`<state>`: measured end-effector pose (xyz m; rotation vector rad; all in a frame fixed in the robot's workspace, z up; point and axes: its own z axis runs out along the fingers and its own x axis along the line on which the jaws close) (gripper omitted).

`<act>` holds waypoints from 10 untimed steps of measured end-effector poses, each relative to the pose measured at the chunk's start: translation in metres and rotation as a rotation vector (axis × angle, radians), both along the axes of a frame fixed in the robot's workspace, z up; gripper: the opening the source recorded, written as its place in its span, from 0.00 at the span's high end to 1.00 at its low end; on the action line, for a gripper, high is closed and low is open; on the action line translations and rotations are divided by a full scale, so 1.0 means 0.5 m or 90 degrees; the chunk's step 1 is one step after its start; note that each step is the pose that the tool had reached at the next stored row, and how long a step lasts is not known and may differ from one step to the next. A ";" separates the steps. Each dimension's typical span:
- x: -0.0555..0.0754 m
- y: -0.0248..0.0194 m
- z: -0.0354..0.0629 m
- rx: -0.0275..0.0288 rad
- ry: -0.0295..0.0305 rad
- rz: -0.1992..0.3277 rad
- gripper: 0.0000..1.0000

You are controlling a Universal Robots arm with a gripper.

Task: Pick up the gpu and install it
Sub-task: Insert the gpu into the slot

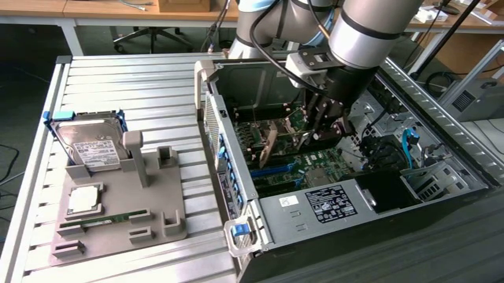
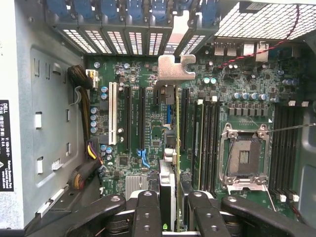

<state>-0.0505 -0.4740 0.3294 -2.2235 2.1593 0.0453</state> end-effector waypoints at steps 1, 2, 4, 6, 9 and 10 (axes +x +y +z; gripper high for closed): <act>0.000 0.0000 -0.001 0.0000 0.0000 0.000 0.73; 0.000 0.0000 -0.001 0.0000 0.0000 0.000 0.73; 0.000 0.0000 -0.002 0.0000 0.0000 0.000 0.73; -0.001 0.0000 -0.002 0.0000 0.0000 0.000 0.73; -0.001 -0.0002 -0.004 0.0000 0.0000 0.000 0.73; -0.001 -0.0002 -0.005 0.0000 0.0000 0.000 0.73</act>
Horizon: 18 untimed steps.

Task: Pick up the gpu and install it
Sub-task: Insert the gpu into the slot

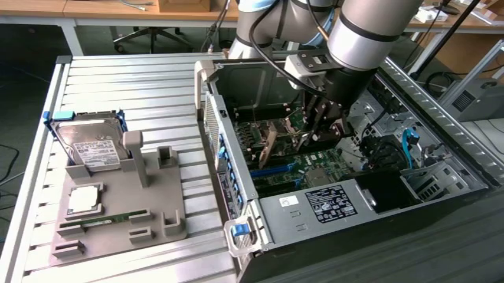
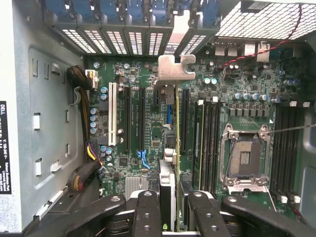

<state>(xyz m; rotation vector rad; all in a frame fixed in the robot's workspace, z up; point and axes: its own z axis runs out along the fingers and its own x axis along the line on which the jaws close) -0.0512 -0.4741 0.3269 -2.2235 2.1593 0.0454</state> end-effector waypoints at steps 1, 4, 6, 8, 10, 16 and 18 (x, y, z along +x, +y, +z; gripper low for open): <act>0.000 0.0000 0.000 0.0000 0.0000 0.000 0.73; 0.000 -0.0002 -0.001 0.0000 0.0000 0.000 0.73; 0.000 -0.0003 -0.002 0.0000 0.0000 0.000 0.73; -0.001 -0.0004 -0.003 0.0000 0.0000 0.000 0.73; -0.001 -0.0005 -0.003 0.0000 0.0000 0.000 0.73; -0.001 -0.0009 -0.006 0.0000 0.0000 0.000 0.73; -0.001 -0.0010 -0.007 0.0000 0.0000 0.000 0.73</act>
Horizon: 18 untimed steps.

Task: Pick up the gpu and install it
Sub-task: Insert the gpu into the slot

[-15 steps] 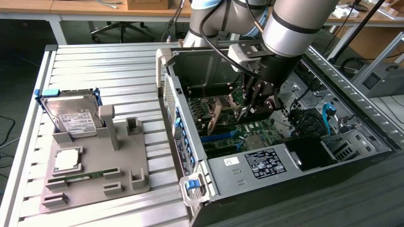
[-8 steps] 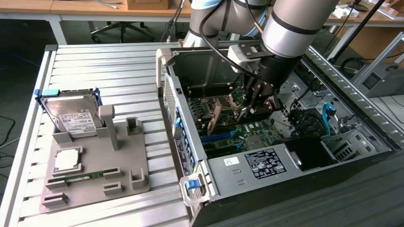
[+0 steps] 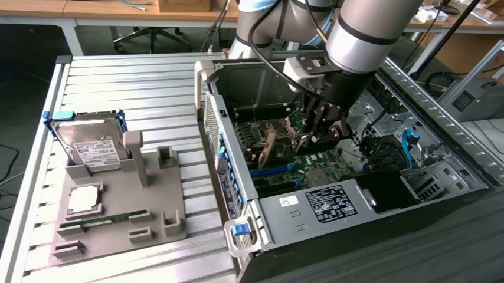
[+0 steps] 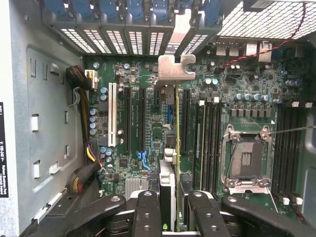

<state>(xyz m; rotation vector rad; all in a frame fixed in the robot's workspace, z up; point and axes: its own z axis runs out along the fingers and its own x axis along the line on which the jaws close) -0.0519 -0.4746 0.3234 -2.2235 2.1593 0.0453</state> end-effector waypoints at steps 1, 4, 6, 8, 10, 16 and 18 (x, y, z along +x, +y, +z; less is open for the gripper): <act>0.000 0.0000 0.000 0.0000 0.0000 0.000 0.73; 0.000 -0.0002 -0.002 0.0000 0.0000 0.000 0.73; -0.001 -0.0003 -0.003 0.0000 0.0000 0.000 0.73; -0.001 -0.0003 -0.003 0.0000 0.0000 0.000 0.73; -0.001 -0.0004 -0.004 0.0000 0.0000 0.000 0.73; -0.001 -0.0007 -0.007 0.0000 0.0000 0.000 0.73; -0.002 -0.0007 -0.008 0.0000 0.0000 0.000 0.73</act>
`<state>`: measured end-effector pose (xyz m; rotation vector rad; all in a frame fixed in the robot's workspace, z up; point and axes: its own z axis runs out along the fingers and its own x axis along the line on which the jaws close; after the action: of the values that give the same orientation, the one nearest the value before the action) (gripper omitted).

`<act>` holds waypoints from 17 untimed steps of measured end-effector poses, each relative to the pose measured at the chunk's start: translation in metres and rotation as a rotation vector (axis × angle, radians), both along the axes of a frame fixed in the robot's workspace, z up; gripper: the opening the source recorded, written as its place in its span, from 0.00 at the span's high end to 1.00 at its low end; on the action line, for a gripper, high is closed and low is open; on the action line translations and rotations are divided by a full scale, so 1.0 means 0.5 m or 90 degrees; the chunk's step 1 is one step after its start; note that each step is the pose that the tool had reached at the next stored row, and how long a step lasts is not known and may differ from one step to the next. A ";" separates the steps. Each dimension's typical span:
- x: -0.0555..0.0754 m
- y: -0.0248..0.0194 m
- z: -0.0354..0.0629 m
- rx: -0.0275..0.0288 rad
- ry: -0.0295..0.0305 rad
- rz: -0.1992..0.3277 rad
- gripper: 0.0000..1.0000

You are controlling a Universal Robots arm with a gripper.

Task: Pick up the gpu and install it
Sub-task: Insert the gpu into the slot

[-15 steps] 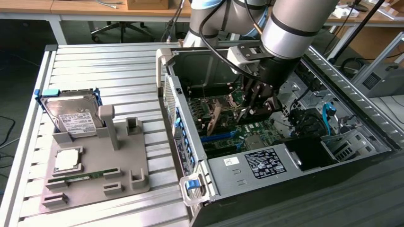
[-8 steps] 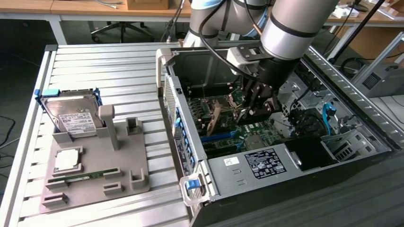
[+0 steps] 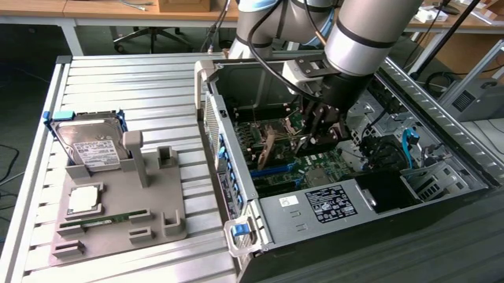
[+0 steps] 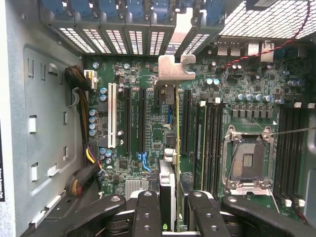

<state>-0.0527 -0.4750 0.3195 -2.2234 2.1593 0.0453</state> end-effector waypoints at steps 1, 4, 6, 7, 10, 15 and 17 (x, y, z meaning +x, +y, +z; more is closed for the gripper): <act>0.000 0.0000 0.000 0.0000 0.0000 0.000 0.73; -0.001 -0.0002 -0.005 0.0000 0.0000 0.000 0.73; -0.001 -0.0002 -0.006 0.0000 0.0000 0.000 0.73; -0.001 -0.0002 -0.006 0.0000 0.0000 0.000 0.73; -0.002 -0.0002 -0.009 0.0000 0.0000 0.000 0.73; -0.004 -0.0002 -0.010 0.0000 0.0000 0.000 0.73; -0.004 -0.0002 -0.010 0.0000 0.0000 0.000 0.73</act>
<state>-0.0545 -0.4750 0.3144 -2.2235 2.1592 0.0454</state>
